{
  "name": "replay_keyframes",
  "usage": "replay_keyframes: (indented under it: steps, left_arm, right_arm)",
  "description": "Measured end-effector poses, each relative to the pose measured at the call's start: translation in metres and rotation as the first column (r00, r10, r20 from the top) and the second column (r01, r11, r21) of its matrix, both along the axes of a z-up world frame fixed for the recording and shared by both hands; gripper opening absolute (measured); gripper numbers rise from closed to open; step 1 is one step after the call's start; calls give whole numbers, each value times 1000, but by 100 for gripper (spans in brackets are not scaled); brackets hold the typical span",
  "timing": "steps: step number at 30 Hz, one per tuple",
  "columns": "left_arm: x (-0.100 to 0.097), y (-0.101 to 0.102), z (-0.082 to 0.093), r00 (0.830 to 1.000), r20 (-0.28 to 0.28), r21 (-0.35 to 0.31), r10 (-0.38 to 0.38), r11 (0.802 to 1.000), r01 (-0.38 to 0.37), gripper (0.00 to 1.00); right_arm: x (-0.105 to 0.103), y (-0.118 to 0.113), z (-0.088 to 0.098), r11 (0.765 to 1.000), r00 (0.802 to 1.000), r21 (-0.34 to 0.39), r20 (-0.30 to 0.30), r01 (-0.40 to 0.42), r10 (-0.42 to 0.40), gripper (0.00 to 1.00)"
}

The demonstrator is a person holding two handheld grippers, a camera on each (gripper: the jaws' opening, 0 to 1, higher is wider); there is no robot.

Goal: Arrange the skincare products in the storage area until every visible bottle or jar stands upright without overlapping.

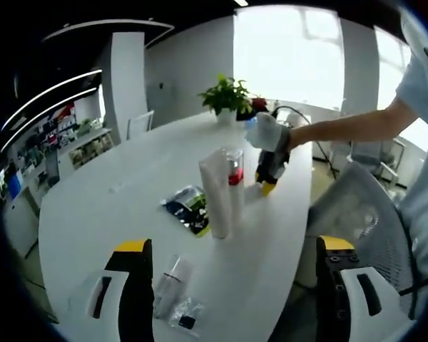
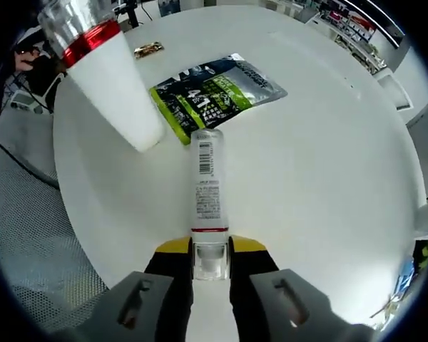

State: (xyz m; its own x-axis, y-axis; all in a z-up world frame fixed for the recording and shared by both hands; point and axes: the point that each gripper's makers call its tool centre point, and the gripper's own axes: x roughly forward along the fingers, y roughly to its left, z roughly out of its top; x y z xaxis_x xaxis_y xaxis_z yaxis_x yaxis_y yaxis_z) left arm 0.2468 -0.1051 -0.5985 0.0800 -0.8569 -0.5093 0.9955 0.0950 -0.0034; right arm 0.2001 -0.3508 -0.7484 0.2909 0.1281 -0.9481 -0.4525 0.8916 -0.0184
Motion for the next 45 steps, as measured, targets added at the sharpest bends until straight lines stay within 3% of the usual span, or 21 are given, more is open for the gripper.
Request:
replay_keyframes:
  steps: [6,15,26,36,45]
  left_arm:
    - [-6,-3,-2,1000,11,6,-22,1000,22,90]
    - [-19,-12,-7,997,21,19,-73,997,73,81]
    - [-33,-13,-15,993,24,46,-113,993,111,69]
    - [-44,-30,-24,983,81,88,-165,983,158,61]
    - [-50,-43,-34,959,150,158,-241,963,218,55]
  right_arm:
    - [-14,6,3,999,1000,-30,3,-31,31,17]
    - [-30,21,24,994,995,-52,28,-95,97,17]
    - [-45,53,53,973,973,-71,54,-221,225,17]
    - [-42,112,79,909,905,-89,91,-408,415,17]
    - [-27,149,83,840,836,-116,90,-531,541,17]
